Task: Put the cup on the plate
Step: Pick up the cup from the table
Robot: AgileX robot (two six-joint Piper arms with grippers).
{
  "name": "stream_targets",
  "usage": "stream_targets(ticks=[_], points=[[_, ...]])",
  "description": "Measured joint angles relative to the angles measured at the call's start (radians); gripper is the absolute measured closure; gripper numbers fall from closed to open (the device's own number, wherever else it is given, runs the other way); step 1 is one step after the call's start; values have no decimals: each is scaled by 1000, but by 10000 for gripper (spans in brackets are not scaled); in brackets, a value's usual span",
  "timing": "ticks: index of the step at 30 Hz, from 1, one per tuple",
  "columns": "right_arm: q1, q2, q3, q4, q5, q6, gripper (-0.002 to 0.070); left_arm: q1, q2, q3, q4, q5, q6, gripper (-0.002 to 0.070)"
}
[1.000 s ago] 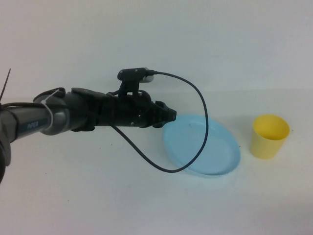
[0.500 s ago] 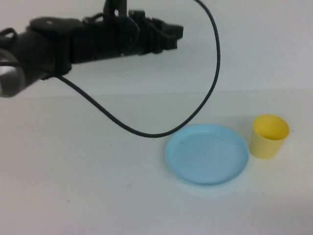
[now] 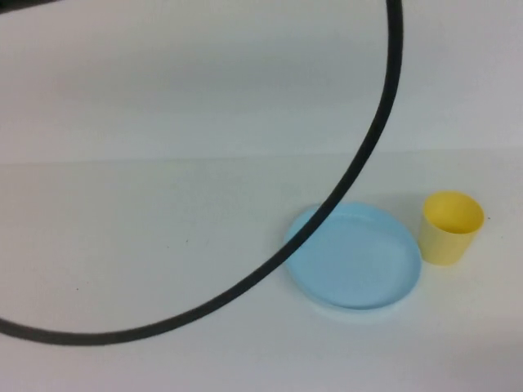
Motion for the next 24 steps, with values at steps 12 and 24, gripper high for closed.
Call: stream_targets(ticks=[12,24], points=[[0,0,0,0,0,0,676,81,-119,76,283,-633,231,674],[0,0,0,-2,0,0,676,162,-809,666,-125,-1063,958,674]])
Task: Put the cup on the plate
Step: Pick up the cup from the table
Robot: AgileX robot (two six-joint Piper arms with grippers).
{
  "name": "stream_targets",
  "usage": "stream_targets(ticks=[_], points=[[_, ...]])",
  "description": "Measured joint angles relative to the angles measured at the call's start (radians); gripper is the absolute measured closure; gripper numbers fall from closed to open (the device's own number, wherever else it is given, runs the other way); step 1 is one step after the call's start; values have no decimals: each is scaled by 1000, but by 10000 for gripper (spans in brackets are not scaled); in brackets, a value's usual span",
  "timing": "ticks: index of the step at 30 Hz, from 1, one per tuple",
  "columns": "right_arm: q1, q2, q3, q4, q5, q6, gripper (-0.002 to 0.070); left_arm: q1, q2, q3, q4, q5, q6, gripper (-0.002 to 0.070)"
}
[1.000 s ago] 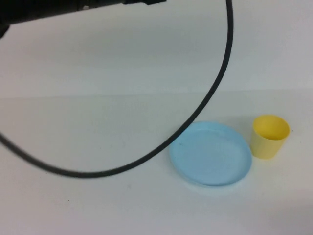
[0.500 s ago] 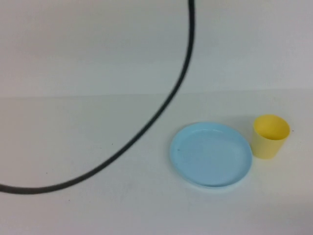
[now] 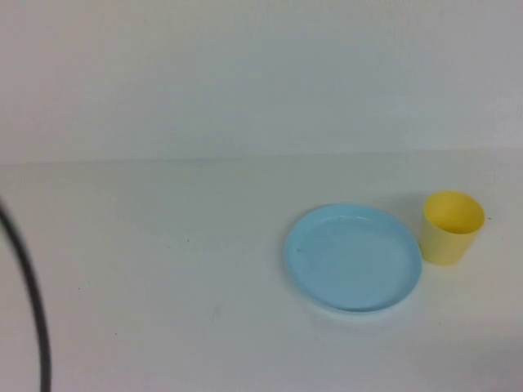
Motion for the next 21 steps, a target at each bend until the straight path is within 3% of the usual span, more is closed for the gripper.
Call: stream_targets(ticks=[7,11,17,21], points=[[0,0,0,0,0,0,676,179,-428,358,-21,17,7,674],[0,0,0,0,0,0,676,185,-581,469,-21,-12,20,674],[0,0,0,0,0,0,676,185,-613,527,-18,-69,20,674],[-2,0,0,0,0,0,676,187,-617,551,-18,-74,-103,674]])
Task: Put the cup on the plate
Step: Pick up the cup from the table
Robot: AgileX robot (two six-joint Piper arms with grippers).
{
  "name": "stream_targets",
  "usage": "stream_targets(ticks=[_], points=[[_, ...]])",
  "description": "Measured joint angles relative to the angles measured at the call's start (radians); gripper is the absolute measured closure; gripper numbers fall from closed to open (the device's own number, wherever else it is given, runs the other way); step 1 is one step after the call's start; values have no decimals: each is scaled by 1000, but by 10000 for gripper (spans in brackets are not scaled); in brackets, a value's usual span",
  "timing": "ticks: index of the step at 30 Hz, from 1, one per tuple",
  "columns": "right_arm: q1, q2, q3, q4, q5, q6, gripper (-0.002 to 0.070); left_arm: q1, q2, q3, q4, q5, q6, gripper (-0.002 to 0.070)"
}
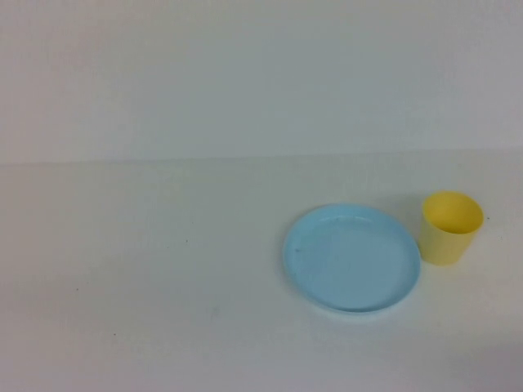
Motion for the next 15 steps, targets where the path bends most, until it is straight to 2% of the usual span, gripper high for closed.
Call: stream_targets(ticks=[3,4,6,8,11,13,15], points=[[0,0,0,0,0,0,676,0,-44,61,37,2,-165,674],[0,0,0,0,0,0,676,1,-45,87,106,10,-254,674],[0,0,0,0,0,0,676,22,-45,133,370,50,-510,674],[0,0,0,0,0,0,676,57,-44,167,767,104,-915,674],[0,0,0,0,0,0,676,122,-44,205,1289,244,-1469,674],[0,0,0,0,0,0,676,167,-44,235,1482,356,-1769,674],[0,0,0,0,0,0,676,193,-45,284,1593,455,-1938,674]])
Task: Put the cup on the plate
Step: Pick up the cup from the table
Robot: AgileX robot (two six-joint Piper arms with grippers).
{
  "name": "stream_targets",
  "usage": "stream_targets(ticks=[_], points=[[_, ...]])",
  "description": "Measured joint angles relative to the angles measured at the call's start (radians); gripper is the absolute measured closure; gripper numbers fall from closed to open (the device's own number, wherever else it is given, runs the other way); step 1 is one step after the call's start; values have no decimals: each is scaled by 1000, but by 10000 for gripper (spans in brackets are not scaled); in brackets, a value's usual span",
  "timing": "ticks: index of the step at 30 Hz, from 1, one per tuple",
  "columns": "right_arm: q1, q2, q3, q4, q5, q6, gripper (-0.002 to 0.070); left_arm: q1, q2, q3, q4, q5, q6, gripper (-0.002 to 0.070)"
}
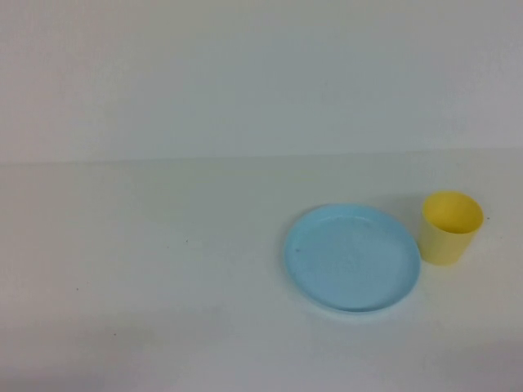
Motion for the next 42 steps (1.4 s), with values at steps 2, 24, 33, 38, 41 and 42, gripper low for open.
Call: stream_targets(ticks=[2,24,33,38,41,42], points=[[0,0,0,0,0,0,676,-5,0,59,58,51,-99,674],[0,0,0,0,0,0,676,-262,-2,99,226,1,-21,674],[0,0,0,0,0,0,676,-264,6,99,169,10,-21,674],[0,0,0,0,0,0,676,-264,6,99,165,10,-21,674],[0,0,0,0,0,0,676,-264,6,99,165,10,-21,674],[0,0,0,0,0,0,676,-264,6,99,165,10,-21,674]])
